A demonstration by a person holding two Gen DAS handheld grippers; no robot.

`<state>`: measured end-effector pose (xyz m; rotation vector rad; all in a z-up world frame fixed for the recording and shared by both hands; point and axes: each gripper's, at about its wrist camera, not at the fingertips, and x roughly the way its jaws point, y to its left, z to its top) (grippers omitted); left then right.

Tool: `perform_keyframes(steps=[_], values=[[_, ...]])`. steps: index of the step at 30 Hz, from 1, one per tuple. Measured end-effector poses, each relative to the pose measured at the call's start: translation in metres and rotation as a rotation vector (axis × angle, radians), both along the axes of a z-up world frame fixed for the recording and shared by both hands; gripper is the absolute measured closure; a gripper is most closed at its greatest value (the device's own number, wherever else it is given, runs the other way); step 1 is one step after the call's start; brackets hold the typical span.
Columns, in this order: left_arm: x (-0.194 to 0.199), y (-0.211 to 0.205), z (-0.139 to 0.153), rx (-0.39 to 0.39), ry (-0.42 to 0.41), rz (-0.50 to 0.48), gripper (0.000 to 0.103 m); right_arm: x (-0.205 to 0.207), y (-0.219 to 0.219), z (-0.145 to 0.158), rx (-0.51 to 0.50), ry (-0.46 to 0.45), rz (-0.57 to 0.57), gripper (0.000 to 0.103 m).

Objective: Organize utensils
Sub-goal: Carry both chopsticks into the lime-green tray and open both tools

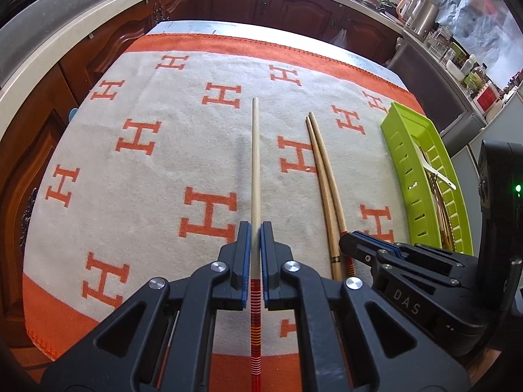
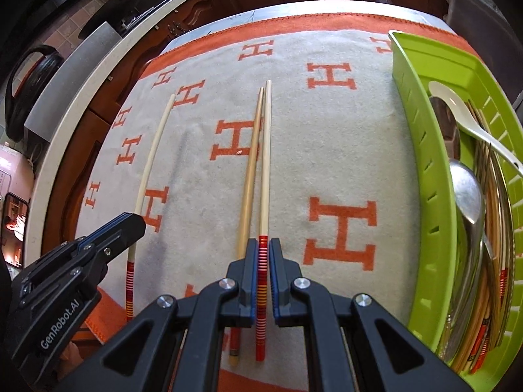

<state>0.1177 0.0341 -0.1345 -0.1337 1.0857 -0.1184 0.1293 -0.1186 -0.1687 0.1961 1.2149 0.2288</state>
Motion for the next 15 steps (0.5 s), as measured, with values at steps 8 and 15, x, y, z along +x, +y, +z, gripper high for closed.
perform_keyframes(steps=[8,15], values=[[0.004,0.007,-0.005,-0.011,0.014,0.010,0.099,0.008,0.014,0.000,-0.076,-0.041,0.014,0.096],[0.003,0.004,-0.005,-0.007,0.022,-0.002,0.099,0.007,0.005,0.000,-0.029,-0.038,-0.009,0.098]])
